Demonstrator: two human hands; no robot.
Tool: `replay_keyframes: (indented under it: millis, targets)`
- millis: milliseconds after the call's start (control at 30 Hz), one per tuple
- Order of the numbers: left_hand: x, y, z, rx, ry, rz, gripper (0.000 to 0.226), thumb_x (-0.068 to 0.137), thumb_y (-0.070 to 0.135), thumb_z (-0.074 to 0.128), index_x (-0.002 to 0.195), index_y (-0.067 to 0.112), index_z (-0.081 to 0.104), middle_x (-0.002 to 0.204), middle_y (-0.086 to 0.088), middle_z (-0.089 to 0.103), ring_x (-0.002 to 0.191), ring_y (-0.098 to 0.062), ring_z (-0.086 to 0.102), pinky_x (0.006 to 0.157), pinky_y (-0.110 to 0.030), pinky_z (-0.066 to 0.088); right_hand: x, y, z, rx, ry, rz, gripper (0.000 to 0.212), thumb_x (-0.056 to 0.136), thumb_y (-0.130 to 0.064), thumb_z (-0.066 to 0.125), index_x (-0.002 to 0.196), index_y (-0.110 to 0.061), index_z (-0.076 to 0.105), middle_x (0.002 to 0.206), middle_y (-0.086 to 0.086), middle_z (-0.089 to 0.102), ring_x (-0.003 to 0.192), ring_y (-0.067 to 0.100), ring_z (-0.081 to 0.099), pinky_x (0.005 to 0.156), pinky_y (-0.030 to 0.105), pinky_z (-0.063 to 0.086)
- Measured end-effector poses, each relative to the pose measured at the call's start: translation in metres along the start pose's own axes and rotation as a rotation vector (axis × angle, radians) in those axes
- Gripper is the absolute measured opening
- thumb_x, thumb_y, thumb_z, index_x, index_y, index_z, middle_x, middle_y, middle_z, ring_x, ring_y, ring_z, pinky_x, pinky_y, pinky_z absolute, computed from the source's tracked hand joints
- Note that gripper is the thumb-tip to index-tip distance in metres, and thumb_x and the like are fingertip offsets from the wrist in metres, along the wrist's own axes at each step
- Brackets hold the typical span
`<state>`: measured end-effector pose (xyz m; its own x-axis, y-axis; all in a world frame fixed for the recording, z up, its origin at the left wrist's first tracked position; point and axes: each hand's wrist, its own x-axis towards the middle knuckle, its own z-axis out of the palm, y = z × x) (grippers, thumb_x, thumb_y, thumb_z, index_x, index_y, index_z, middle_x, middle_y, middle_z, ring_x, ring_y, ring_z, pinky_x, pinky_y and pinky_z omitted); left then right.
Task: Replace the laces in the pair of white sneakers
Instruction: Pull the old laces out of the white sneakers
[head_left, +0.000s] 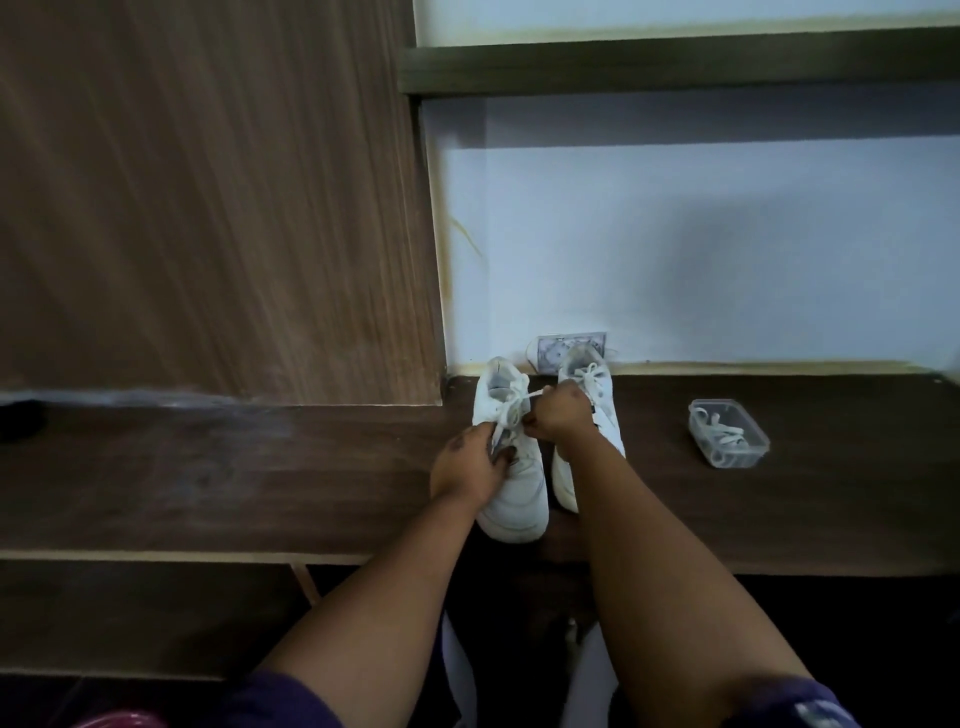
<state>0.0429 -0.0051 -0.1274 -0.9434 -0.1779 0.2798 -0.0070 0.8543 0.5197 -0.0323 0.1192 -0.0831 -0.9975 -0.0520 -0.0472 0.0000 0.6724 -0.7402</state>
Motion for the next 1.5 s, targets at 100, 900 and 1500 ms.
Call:
replay_keyframes:
  millis: [100, 900, 1500]
  targets:
    - [0.006, 0.008, -0.008, 0.037, -0.113, -0.011, 0.026, 0.09, 0.034, 0.056, 0.113, 0.022, 0.06, 0.115, -0.005, 0.064, 0.107, -0.029, 0.06, 0.084, -0.031, 0.045, -0.009, -0.01, -0.005, 0.272, -0.017, -0.026, 0.039, 0.077, -0.046, 0.07, 0.086, -0.008, 0.073, 0.088, 0.01, 0.067, 0.081, 0.024, 0.065, 0.058, 0.019, 0.037]
    - [0.071, 0.009, -0.028, -0.173, -0.042, -0.102, 0.009, 0.092, 0.035, 0.059, 0.091, 0.03, 0.067, 0.097, 0.007, 0.07, 0.089, -0.015, 0.065, 0.07, -0.023, 0.045, 0.01, -0.002, 0.0, 0.242, 0.096, -0.057, 0.03, 0.088, -0.04, 0.064, 0.099, -0.014, 0.072, 0.089, 0.005, 0.069, 0.09, 0.021, 0.063, 0.082, 0.031, 0.048]
    - [0.069, 0.002, -0.014, -0.189, -0.028, 0.048, 0.024, 0.089, 0.005, 0.057, 0.103, 0.017, 0.072, 0.113, -0.004, 0.064, 0.102, -0.023, 0.061, 0.083, -0.03, 0.048, -0.001, -0.008, -0.013, 0.39, 0.37, -0.021, 0.005, 0.091, -0.013, 0.05, 0.089, -0.017, 0.052, 0.085, 0.009, 0.061, 0.083, 0.034, 0.065, 0.073, 0.05, 0.056]
